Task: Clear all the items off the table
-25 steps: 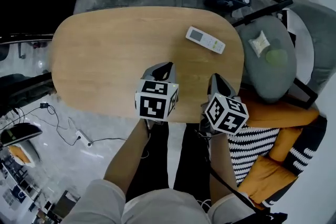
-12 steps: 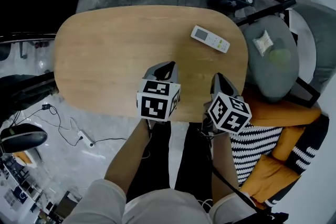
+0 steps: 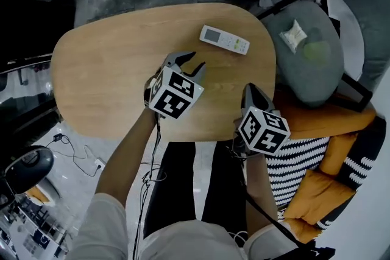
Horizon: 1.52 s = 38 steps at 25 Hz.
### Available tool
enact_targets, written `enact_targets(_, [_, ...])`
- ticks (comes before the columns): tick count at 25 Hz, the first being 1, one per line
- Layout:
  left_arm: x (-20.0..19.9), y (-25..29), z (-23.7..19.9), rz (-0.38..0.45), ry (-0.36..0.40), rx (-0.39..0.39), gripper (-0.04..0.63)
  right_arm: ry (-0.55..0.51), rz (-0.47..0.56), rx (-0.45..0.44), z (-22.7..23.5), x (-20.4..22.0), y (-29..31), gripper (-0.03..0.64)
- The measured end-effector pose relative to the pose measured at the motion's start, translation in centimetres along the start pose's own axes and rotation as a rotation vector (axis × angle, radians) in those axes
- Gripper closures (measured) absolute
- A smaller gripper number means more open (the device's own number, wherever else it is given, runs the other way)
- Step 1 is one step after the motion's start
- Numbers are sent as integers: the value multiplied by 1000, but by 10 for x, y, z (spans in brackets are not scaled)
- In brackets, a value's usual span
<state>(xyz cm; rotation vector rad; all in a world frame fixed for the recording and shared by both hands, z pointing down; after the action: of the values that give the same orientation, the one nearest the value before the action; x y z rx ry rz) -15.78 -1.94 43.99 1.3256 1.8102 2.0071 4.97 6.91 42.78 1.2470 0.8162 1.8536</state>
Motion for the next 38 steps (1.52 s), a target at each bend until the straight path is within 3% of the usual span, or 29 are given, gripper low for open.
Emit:
enact_targets(7, [-29, 44, -7, -54, 297, 152, 306, 64, -10, 49, 29, -1, 7, 592])
enact_targets(18, [-70, 103, -2, -180, 729, 213, 293, 130, -26, 79, 54, 6, 18, 592])
enact_targets(24, [-73, 123, -7, -294, 805, 263, 293, 149, -37, 79, 60, 9, 22, 592])
enact_targets(32, [-73, 133, -8, -305, 779, 244, 311, 150, -38, 76, 67, 6, 24, 592])
enact_targets(38, [-73, 133, -7, -335, 804, 244, 319, 151, -38, 85, 70, 6, 24, 592])
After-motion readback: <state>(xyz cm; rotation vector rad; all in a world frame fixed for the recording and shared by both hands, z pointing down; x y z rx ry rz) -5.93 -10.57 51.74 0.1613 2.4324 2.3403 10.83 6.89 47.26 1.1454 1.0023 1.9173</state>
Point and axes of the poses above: the fingertips, and each gripper's own axes: y forward along the fingers, z to its right, x out of its underside, the point moved 10 cm from there along -y, backward along the fingers, and after that the axes turned 3 degrees about -z, right-handed, at the moved point
